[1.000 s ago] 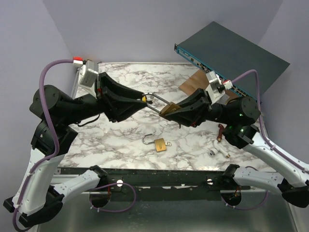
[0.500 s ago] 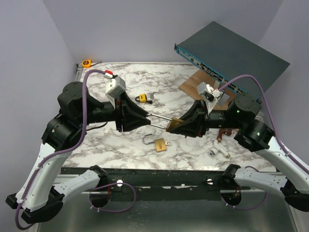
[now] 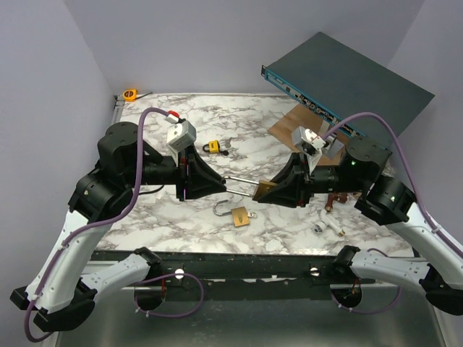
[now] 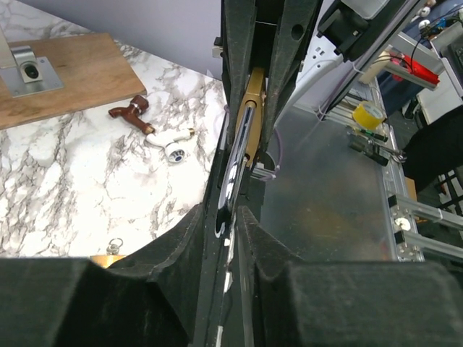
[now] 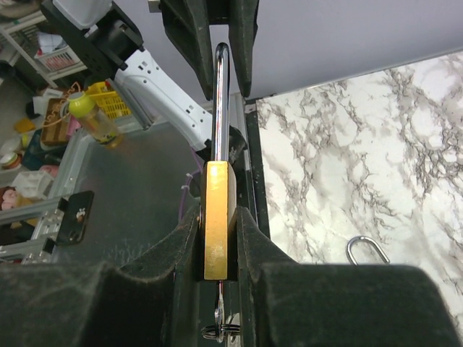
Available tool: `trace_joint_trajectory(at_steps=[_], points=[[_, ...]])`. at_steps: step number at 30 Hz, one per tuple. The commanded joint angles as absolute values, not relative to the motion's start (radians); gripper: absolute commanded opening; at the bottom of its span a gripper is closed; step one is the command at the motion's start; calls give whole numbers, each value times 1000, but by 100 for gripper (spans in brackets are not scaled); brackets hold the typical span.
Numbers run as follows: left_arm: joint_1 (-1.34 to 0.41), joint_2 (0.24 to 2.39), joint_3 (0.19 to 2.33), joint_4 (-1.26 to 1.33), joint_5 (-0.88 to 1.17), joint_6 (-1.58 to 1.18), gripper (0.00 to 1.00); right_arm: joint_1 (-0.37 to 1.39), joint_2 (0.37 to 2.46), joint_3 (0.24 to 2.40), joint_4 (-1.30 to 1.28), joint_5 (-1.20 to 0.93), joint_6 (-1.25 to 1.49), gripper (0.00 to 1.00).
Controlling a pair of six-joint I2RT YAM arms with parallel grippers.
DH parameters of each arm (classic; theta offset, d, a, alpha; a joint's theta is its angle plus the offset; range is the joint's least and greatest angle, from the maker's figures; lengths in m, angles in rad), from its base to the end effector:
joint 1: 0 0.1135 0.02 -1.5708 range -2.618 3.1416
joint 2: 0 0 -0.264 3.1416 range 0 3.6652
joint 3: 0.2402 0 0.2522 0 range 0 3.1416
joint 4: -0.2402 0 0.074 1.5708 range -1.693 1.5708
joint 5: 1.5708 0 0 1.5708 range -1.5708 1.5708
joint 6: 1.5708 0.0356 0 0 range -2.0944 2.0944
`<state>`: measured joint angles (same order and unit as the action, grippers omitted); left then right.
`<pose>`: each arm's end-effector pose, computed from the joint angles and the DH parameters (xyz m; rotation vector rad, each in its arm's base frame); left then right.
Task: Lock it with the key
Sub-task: Lock the lock.
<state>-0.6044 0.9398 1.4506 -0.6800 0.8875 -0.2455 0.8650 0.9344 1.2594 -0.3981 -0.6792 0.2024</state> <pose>0.1026 -0.1044 0.4825 1.0030 1.5967 -1.3667 0.0981 0.1496 0.4535 -1.0963 1.4464 1.3398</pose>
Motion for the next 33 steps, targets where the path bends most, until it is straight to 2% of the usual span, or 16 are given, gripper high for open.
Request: trace_joint_trajectory(at_steps=[1, 5, 9, 22, 33], points=[[-607, 933, 1437, -685, 946, -225, 20, 870, 936, 1305, -398, -709, 170, 1], [-607, 933, 1423, -665, 971, -236, 14, 870, 943, 1303, -399, -713, 167, 1], [-607, 939, 1409, -656, 991, -242, 0, 870, 943, 1302, -387, -712, 167, 1], [-611, 914, 1336, -509, 1027, -324, 0, 870, 962, 1296, -295, -752, 200, 1], [-665, 927, 1339, -494, 975, -327, 0, 870, 981, 1270, -140, -775, 273, 1]])
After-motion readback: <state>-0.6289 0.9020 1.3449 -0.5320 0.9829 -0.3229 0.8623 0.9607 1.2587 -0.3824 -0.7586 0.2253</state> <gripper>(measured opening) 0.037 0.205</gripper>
